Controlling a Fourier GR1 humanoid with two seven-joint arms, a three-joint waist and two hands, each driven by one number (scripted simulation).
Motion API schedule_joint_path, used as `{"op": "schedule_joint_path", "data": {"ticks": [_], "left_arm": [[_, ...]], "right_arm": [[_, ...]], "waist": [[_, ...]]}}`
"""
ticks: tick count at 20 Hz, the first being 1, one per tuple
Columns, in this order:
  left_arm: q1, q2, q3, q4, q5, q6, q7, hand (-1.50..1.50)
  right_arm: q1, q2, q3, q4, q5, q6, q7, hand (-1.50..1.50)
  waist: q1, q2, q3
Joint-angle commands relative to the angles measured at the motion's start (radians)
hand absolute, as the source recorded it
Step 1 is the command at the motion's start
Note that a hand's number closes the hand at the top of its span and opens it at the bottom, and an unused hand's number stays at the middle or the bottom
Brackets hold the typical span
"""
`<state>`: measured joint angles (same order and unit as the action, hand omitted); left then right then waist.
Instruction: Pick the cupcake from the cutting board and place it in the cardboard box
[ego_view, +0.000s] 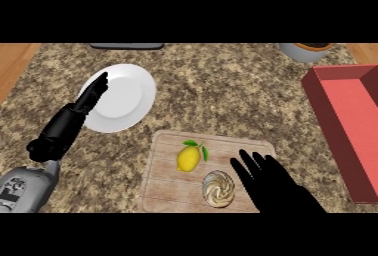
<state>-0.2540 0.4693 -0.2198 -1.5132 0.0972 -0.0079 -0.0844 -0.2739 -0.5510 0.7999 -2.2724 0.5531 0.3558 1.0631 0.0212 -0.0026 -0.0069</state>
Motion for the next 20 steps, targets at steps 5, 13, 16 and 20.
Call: {"op": "schedule_joint_path", "data": {"ticks": [5, 13, 16, 20], "left_arm": [[-0.021, -0.039, 0.006, 0.02, -0.023, 0.019, 0.022, 0.0], [0.028, -0.019, 0.029, 0.018, -0.034, -0.005, -0.039, 0.0], [0.027, -0.011, 0.037, 0.0, -0.021, -0.03, -0.008, 0.0], [0.009, -0.012, 0.069, 0.024, -0.014, -0.046, -0.028, 0.0]], "right_arm": [[-0.081, 0.29, 0.156, 0.147, 0.094, 0.099, 0.299, -1.5], [-0.135, 0.41, 0.109, 0.31, 0.173, 0.169, 0.301, -1.5], [-0.113, 0.452, 0.13, 0.373, 0.228, 0.159, 0.279, -1.5], [-0.098, 0.47, 0.114, 0.433, 0.287, 0.155, 0.221, -1.5]], "waist": [[-0.022, -0.001, 0.004], [-0.02, 0.002, 0.004], [-0.021, 0.001, 0.005], [-0.023, 0.002, 0.006]]}}
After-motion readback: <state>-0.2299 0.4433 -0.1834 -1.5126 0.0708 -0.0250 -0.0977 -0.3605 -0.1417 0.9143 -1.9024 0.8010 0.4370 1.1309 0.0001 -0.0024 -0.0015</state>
